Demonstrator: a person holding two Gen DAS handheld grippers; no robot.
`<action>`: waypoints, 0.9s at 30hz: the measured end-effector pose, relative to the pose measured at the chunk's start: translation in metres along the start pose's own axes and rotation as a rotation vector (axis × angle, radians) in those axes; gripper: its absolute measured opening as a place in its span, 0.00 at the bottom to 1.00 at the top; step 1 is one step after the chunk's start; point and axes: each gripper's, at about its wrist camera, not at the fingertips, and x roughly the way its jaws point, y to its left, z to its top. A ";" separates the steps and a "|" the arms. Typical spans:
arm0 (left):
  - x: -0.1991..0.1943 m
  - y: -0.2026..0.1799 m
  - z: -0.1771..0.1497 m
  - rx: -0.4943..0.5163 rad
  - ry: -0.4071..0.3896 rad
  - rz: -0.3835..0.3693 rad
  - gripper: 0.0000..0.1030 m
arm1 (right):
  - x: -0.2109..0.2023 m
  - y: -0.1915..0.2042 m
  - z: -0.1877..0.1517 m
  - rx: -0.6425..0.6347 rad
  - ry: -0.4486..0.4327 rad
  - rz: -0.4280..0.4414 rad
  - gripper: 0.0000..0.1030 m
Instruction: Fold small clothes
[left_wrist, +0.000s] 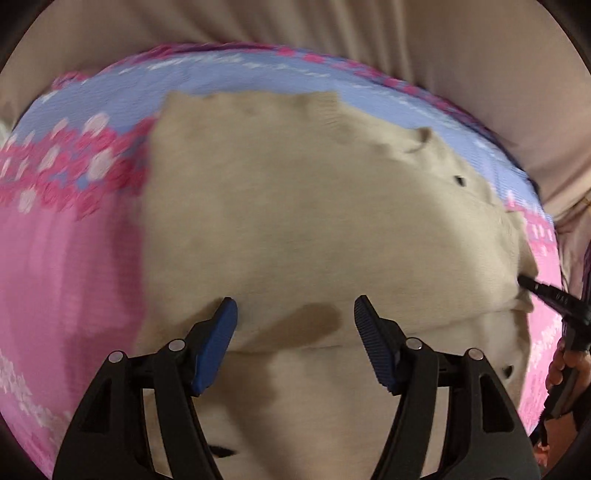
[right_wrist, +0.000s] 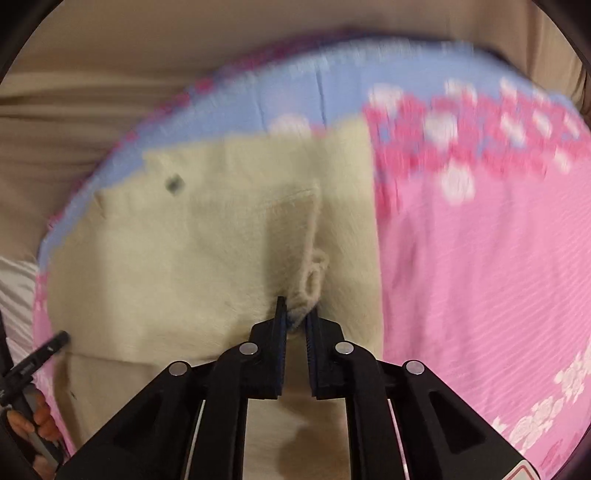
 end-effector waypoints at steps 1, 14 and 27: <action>-0.001 0.005 0.000 -0.005 0.000 -0.008 0.53 | -0.011 0.000 -0.002 0.021 -0.038 0.014 0.13; -0.035 0.062 -0.064 -0.107 0.012 0.124 0.71 | -0.089 -0.013 -0.131 0.043 -0.028 -0.041 0.47; -0.050 0.072 -0.094 -0.100 0.014 0.209 0.26 | -0.099 0.008 -0.190 -0.032 -0.029 -0.090 0.47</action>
